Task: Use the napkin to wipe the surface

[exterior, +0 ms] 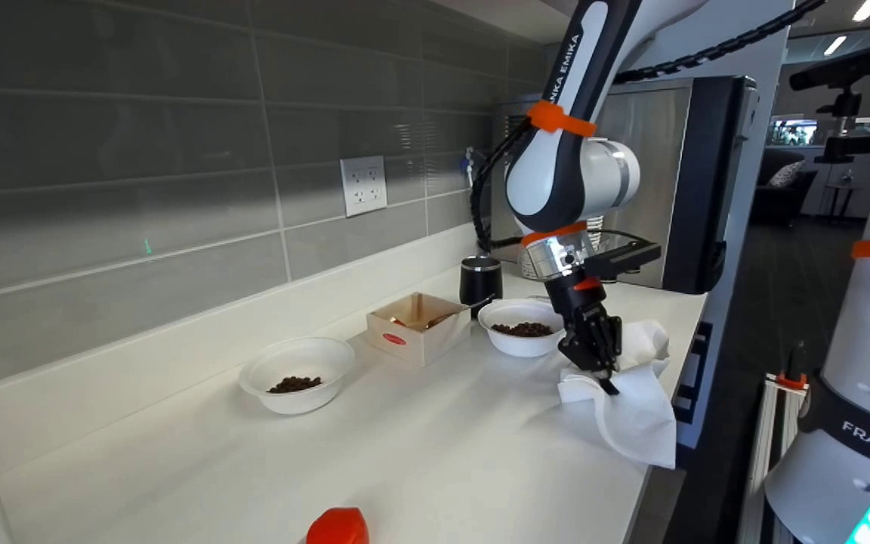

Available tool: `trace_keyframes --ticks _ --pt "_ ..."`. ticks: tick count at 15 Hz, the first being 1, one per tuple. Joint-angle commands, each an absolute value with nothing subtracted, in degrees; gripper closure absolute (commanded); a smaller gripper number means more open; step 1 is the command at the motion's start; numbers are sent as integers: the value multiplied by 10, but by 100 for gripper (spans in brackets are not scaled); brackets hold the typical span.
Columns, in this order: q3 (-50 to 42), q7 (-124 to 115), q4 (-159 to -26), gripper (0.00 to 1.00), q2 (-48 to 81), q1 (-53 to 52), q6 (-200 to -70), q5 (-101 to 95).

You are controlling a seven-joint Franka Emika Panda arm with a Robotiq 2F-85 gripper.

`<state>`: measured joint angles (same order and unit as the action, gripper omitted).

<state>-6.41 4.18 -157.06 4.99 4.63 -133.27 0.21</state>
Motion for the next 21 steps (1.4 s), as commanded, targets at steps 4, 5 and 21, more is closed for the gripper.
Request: trace_keyframes --ticks 4,5,21 --pt "-137 -29 -1577 99 56 100 -1417 -164" --pt "-150 -32 -1577 99 54 110 -1431 -191" --pt "-306 -192 -1574 99 102 213 -1816 -585"
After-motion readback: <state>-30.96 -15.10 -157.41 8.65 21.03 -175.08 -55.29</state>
